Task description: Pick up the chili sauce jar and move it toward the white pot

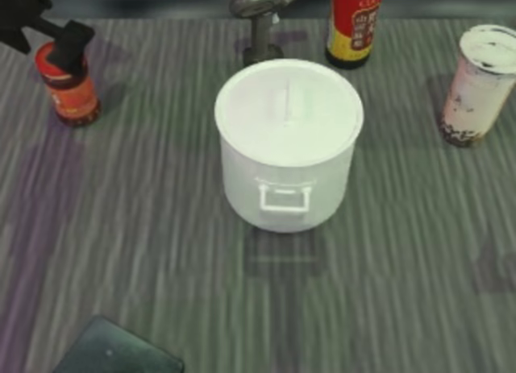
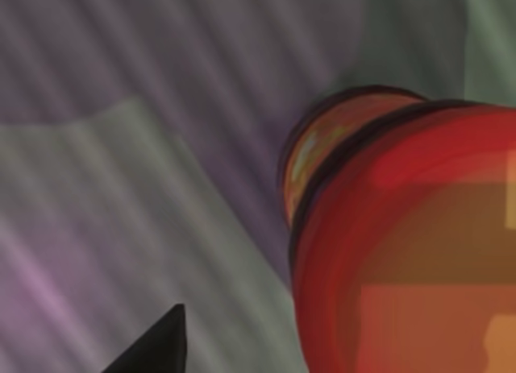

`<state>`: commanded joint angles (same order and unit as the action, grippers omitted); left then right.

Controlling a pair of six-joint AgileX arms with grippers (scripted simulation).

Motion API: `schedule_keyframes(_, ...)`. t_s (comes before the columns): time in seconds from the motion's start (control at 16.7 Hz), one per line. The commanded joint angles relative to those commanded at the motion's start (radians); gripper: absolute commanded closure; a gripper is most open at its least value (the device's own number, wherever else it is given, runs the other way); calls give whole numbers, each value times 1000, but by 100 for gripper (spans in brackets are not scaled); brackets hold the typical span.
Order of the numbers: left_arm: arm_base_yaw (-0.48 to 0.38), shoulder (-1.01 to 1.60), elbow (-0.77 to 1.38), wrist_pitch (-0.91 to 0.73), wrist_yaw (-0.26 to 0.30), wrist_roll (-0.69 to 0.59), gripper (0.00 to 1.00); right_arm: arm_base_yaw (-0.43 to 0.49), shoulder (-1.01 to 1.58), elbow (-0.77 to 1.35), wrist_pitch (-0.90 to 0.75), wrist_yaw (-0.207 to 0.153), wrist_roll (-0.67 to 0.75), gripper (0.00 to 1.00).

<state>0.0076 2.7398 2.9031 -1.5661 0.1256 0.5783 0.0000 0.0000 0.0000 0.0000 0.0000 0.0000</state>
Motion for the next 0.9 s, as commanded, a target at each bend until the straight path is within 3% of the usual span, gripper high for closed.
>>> schedule_keyframes(0.48, -4, 218, 277, -55, 1, -8, 0, 0, 0, 0, 0, 0, 0, 0)
schedule_keyframes(0.78, -5, 239, 299, -61, 2, -8, 0, 0, 0, 0, 0, 0, 0, 0)
schedule_keyframes(0.9, -5, 239, 299, -61, 2, -8, 15, 0, 0, 0, 0, 0, 0, 0)
